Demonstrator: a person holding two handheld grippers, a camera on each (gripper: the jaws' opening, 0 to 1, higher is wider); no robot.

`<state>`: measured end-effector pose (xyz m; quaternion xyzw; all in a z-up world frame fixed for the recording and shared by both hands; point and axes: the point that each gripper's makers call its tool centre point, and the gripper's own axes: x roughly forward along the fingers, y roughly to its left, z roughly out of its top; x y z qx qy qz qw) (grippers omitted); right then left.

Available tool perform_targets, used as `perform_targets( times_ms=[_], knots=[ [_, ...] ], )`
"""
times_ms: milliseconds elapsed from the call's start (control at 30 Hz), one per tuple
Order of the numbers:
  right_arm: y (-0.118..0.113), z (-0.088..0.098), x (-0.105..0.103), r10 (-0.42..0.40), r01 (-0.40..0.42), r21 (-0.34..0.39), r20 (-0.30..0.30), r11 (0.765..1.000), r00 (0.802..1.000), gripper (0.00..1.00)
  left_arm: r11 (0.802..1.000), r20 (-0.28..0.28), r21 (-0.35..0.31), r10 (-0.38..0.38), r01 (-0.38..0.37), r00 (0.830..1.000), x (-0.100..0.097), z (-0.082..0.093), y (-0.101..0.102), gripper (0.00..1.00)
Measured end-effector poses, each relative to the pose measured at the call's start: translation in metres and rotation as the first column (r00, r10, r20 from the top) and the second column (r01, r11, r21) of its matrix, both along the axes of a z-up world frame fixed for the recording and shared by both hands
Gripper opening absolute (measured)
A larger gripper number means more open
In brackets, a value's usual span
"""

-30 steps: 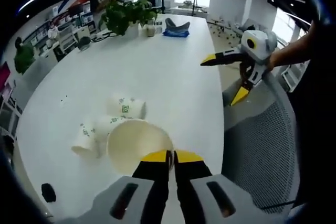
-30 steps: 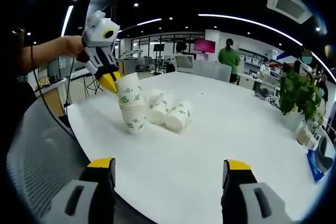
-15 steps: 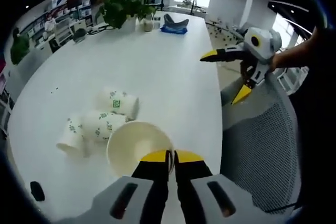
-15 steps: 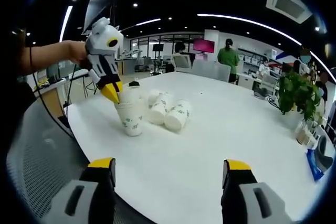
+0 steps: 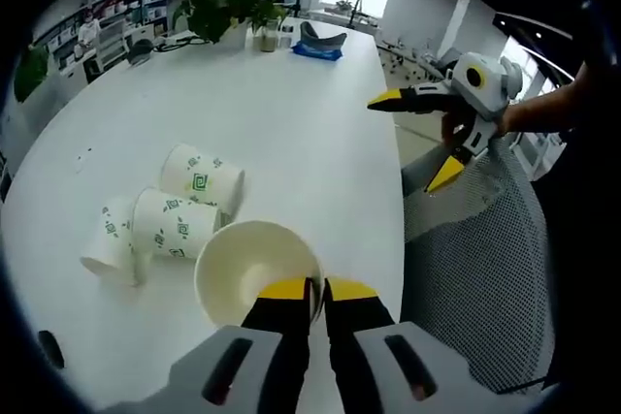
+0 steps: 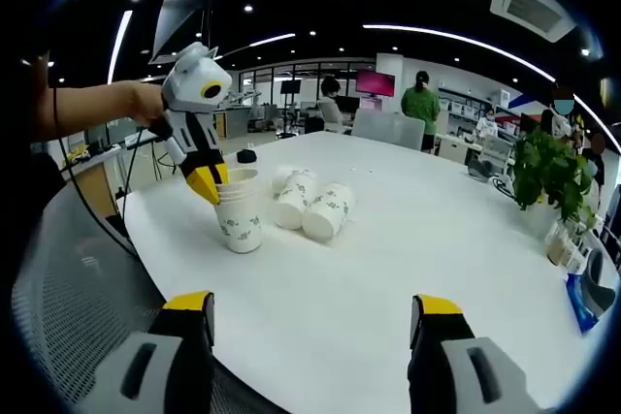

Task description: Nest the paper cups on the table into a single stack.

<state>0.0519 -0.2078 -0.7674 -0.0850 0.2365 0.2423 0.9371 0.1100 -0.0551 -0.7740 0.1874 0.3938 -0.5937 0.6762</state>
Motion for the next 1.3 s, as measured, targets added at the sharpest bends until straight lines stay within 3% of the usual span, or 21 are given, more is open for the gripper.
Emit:
perform_targets(
  times_ms=[433, 933, 1300],
  knots=[
    [-0.002, -0.001, 0.0, -0.004, 0.004, 0.0, 0.0, 1.0, 1.0, 0.84, 1.0, -0.034, -0.015, -0.007, 0.007, 0.999, -0.008, -0.004, -0.008, 0.04],
    [-0.004, -0.002, -0.002, -0.006, 0.006, 0.002, 0.002, 1.0, 1.0, 0.84, 1.0, -0.026, 0.008, 0.002, -0.001, 1.0, -0.007, -0.009, -0.009, 0.05],
    [0.0, -0.001, -0.004, 0.0, 0.0, 0.001, -0.002, 1.0, 1.0, 0.84, 0.999, -0.001, -0.017, 0.03, -0.03, 1.0, -0.009, 0.001, -0.005, 0.15]
  ],
)
